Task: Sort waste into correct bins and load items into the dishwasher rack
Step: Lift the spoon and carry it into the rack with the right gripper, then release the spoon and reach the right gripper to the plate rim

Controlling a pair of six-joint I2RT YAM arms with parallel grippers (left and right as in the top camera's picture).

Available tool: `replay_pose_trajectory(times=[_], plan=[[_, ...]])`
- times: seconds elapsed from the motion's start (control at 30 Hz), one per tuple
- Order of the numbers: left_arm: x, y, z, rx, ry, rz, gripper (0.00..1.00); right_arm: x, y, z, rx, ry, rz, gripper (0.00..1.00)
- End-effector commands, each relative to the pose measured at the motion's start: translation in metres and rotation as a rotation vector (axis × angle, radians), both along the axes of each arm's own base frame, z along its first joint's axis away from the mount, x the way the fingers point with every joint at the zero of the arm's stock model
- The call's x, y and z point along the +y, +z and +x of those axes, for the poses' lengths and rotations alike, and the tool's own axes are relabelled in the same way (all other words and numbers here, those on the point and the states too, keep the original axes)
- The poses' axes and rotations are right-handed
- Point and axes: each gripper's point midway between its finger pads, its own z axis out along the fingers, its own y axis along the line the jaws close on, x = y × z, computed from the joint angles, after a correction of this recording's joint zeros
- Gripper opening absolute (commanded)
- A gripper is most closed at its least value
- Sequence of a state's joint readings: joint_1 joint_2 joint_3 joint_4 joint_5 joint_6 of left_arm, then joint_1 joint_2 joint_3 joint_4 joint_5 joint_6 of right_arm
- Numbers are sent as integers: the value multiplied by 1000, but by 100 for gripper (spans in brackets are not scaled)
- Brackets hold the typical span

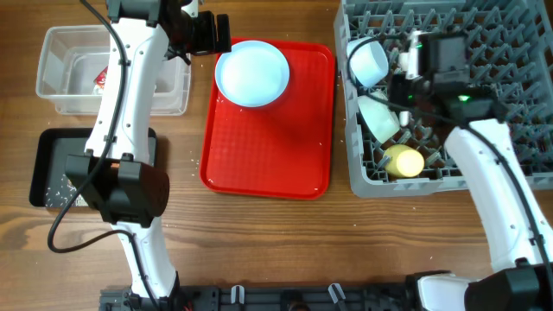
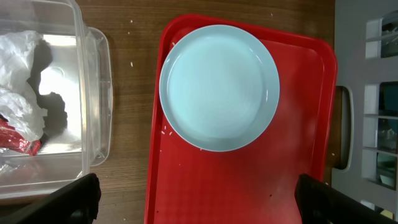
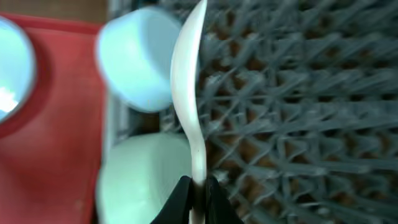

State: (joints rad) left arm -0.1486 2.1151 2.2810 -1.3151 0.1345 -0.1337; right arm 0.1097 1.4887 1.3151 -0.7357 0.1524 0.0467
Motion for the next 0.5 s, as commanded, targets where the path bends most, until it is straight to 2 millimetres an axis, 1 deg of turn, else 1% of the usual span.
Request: replay_pose_trajectory(times=[0.0,0.03,0.1,0.13,0.23,0.27,0.3,0.33,0.37,0.43,0.47], plan=[[1,-8,1,16,7,5,100,-28,-9,12,10,-1,-103,4],[1,-8,1,16,7,5,100,-33,-15,15,23,3,-115,4],[1,-8,1,16,7,5,100,-38,-37,22,75,25,-142,4],[1,-8,1,16,7,5,100,-40,-45,24,93,37,-152,4],[1,-8,1,16,7,5,100,-50,-69,33,130,16,-160,4],[1,-8,1,16,7,5,100,-53,-75,35,137,9,-158,9],[1,-8,1,16,7,5,100,-58,-79,36,141,-6,-154,47],[1,-8,1,16,7,5,100,-60,-79,37,140,-13,-152,68],[1,-8,1,16,7,5,100,-60,-79,37,139,-14,-153,76],[1,-8,1,16,7,5,100,-61,-75,38,129,-18,-151,84],[1,-8,1,16,7,5,100,-59,-72,39,122,-14,-143,87]])
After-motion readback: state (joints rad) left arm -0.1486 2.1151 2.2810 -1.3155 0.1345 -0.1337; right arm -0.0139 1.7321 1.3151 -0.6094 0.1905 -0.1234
